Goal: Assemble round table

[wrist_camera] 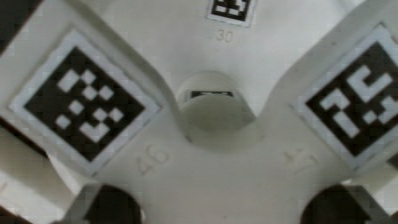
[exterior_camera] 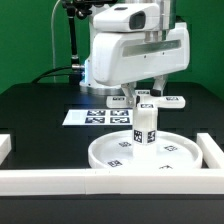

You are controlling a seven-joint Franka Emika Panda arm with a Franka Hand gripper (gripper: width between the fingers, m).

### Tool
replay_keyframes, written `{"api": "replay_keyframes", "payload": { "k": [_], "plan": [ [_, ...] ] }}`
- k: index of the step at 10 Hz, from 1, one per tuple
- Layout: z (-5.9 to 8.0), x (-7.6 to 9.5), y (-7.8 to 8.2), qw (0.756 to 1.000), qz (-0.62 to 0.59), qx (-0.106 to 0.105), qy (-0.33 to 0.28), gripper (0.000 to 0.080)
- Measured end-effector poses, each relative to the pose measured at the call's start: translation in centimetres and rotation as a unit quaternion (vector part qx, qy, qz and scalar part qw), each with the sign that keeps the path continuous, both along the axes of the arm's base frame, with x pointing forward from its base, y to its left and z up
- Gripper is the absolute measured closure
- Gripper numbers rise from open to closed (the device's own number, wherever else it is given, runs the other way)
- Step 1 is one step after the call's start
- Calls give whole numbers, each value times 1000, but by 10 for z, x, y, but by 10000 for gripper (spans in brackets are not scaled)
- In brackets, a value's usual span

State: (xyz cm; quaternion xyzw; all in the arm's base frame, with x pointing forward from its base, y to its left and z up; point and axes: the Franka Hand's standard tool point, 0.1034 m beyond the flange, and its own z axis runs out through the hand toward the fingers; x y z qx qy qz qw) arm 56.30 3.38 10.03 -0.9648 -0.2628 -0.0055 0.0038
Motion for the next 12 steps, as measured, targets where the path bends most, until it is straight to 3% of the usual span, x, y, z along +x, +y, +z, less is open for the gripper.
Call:
{"api": "replay_keyframes", "payload": {
  "k": [2, 7, 10, 12],
  "plan": [
    [0, 1, 3, 994, -112, 3, -4, 353],
    [0, 1, 3, 968, -252, 5, -3, 353],
    [0, 0, 4, 909, -417, 24, -8, 353],
    [0, 0, 4, 852, -522, 35, -4, 353]
  ]
}}
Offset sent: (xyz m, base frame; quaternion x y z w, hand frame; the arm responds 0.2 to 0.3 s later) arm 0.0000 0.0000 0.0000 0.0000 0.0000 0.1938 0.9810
